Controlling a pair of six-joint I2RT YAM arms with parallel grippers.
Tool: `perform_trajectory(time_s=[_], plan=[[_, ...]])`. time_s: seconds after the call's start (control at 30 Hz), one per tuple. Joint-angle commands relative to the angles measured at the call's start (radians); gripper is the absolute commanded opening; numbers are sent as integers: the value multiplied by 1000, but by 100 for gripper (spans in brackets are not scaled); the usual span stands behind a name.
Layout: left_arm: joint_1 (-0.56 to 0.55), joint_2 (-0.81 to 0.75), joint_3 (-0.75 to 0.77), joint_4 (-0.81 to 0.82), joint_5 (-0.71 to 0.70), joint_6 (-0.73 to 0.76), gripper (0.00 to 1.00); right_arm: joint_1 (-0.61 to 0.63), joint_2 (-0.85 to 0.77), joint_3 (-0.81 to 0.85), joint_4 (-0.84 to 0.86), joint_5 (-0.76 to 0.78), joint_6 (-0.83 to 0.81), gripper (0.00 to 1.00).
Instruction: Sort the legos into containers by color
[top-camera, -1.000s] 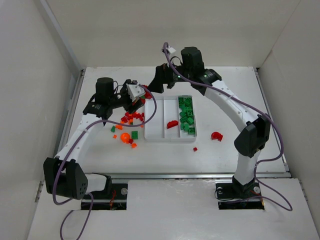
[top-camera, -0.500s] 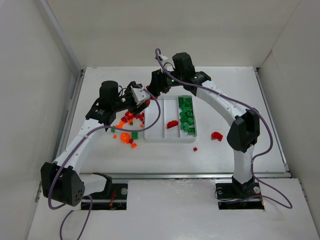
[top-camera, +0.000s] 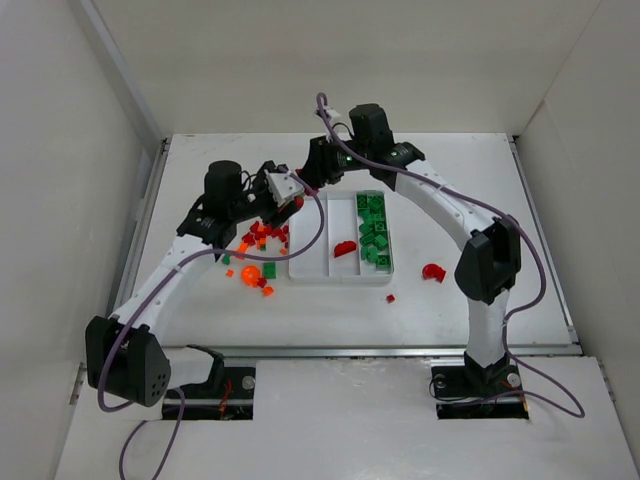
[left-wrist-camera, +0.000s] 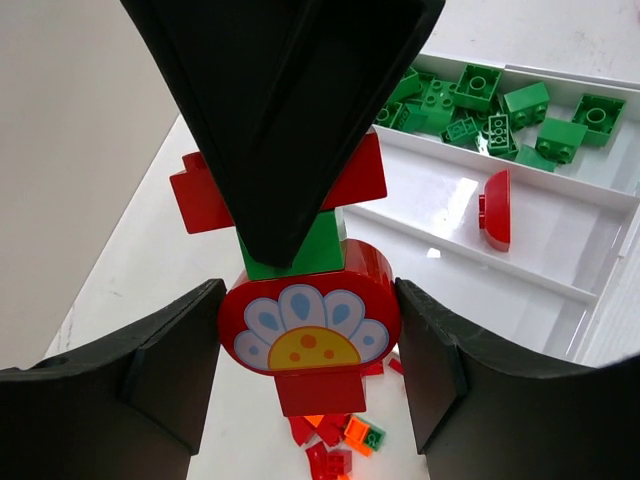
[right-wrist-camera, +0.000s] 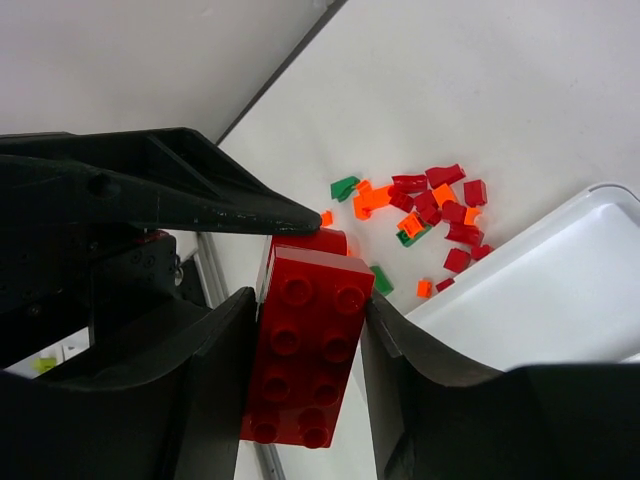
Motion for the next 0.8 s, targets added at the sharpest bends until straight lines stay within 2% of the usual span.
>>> perform_trajectory(time_s=[0.0, 0.1, 0.47, 0.57, 0.77], plan=[[10, 24, -7, 1, -63, -48, 0, -38, -35, -24, 73, -74, 12, 12], [10, 35, -7, -24, -74, -48, 0, -64, -46, -56, 110, -74, 51, 12], [10, 44, -35, -24, -104, -68, 0, -73, -46, -56, 142, -66, 103, 25], [10, 44, -35, -24, -104, -68, 0, -83, -46, -56, 142, -46, 114, 24], [10, 44, -35, -24, -104, -77, 0, -83, -36, -56, 122, -26, 114, 13]])
